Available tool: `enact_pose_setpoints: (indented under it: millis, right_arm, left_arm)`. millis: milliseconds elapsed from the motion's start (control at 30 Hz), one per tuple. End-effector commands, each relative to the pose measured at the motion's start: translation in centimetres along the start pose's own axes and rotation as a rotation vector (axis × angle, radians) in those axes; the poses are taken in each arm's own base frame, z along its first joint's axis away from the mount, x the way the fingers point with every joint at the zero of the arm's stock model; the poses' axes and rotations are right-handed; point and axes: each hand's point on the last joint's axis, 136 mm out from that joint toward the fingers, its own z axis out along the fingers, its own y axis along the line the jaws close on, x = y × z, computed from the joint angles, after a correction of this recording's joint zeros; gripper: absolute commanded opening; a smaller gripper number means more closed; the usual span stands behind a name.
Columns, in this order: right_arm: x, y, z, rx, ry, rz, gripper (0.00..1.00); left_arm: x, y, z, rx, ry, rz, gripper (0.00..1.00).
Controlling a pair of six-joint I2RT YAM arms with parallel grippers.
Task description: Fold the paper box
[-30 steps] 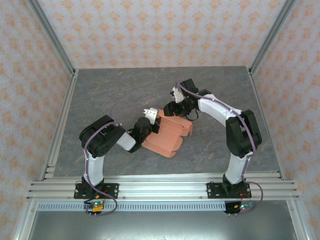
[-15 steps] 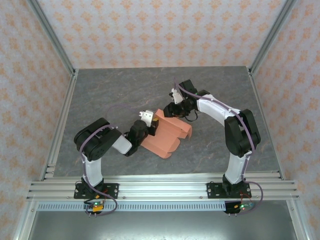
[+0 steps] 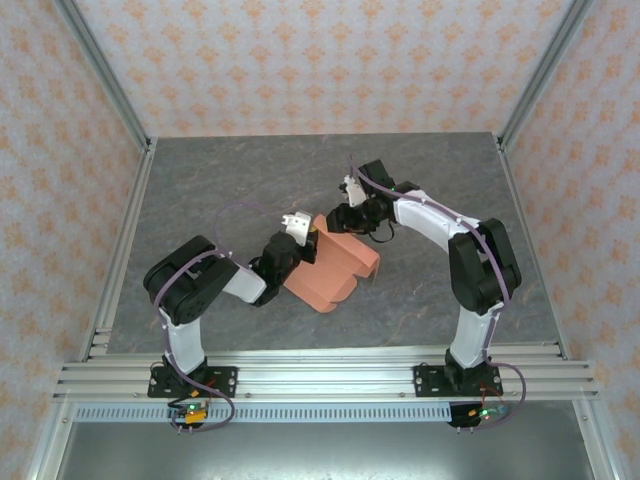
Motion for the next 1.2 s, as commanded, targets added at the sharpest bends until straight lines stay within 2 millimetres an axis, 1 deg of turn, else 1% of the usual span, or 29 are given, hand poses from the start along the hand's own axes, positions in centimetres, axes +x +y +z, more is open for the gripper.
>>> enact_pose_setpoints:
  millis: [0,33,67,100,167,267,333,367,400,433,467,533,667,767,900,1067,1167]
  right_arm:
    - [2.5,-0.3,0.8,0.016,0.058,0.049,0.44]
    - [2.6,-0.4,0.8,0.016,0.052,0.052,0.44]
    - [2.6,-0.5,0.9,0.019,0.051,0.054,0.44]
    - [2.7,-0.5,0.9,0.021,0.051,0.055,0.43]
    - [2.7,-0.7,0.9,0.027,0.050,0.056,0.43]
    - [2.7,-0.8,1.0,0.029,0.052,0.051,0.43]
    - [2.6,-0.7,1.1,0.024,0.052,0.047,0.42]
    - [2.6,-0.7,1.2,0.021,0.053,0.046,0.42]
    - [2.6,-0.6,1.2,0.016,0.054,0.046,0.41]
    - [2.6,-0.6,1.3,0.013,0.060,0.046,0.41]
    - [2.6,-0.5,1.3,0.010,0.063,0.041,0.41]
    - [2.8,-0.6,1.3,0.015,0.064,0.043,0.41]
    - [3.0,-0.7,1.1,0.022,0.062,0.044,0.42]
    - [2.8,-0.7,0.6,0.035,0.041,0.042,0.44]
    - [2.8,-1.3,0.1,0.073,0.018,0.038,0.45]
    - [2.9,-2.2,-0.1,0.124,0.000,0.048,0.45]
    - [2.3,-2.1,-1.1,0.133,-0.046,0.060,0.48]
  left_arm:
    - [-0.2,-0.4,0.7,0.004,-0.018,-0.004,0.07]
    - [-0.2,-0.5,0.6,0.010,-0.018,-0.004,0.10]
    - [1.0,-0.4,0.9,0.009,0.008,0.001,0.14]
    - [1.3,-0.5,0.9,0.016,0.013,0.003,0.17]
    - [1.5,-0.6,1.0,0.020,0.016,0.004,0.21]
    - [1.9,-0.5,1.3,0.014,0.011,-0.003,0.22]
    - [2.2,-0.5,2.0,0.013,0.016,-0.034,0.21]
    - [2.5,-0.9,2.6,0.030,0.028,-0.039,0.20]
    - [2.5,-1.5,2.8,0.060,0.027,-0.035,0.19]
    - [2.5,-1.7,2.8,0.068,0.028,-0.037,0.18]
    - [2.4,-1.6,2.9,0.060,0.027,-0.042,0.17]
    - [2.4,-1.6,2.8,0.060,0.020,-0.044,0.10]
    - [2.4,-1.4,2.8,0.047,0.023,-0.042,0.00]
    - [2.6,-1.0,2.6,0.022,0.023,-0.035,0.00]
    - [2.7,-0.6,2.2,-0.014,0.019,-0.026,0.00]
    - [3.3,-0.9,1.6,-0.019,0.023,0.003,0.00]
    - [3.4,-0.8,1.1,-0.037,0.024,0.007,0.00]
